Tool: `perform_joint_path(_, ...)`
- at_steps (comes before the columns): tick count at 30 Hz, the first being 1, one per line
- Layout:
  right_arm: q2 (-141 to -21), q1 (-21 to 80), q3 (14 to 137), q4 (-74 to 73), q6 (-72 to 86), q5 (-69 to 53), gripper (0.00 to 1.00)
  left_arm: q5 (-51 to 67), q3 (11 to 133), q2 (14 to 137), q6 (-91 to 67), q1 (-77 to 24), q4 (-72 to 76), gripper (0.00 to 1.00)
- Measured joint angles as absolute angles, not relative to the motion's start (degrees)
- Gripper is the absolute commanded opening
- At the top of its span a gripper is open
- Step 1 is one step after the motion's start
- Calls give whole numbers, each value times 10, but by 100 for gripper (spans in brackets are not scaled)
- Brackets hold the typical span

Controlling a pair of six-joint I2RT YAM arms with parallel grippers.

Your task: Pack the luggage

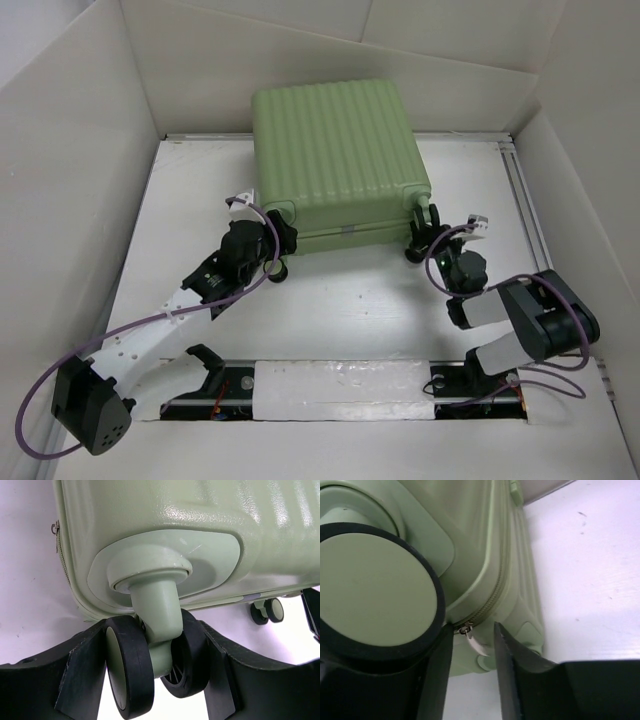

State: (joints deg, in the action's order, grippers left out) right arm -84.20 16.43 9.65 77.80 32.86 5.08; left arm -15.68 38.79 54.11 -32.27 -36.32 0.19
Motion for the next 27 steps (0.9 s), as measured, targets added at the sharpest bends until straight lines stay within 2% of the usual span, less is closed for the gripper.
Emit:
perform_joint_path(2,-867,157,105,799,329,26,41,-156,387,540,-323,-363,2,0)
perform_joint_path(4,-891,147,110,820,333,1,52,-156,387,539,-323,-363,2,0)
perform_joint_path(7,-933,143,105,811,335,-25,58,-156,386,538,-323,-363,1,0)
perform_joint_path(15,-974,136,114,824,338,-39,53,-155,386,536,-323,-363,0,0)
perform_joint_path(21,-957,136,111,803,331,-31,54,-155,383,535,-323,-363,3,0)
perform_joint_path(27,-951,145,112,793,312,-8,51,-155,382,534,-322,-363,4,0)
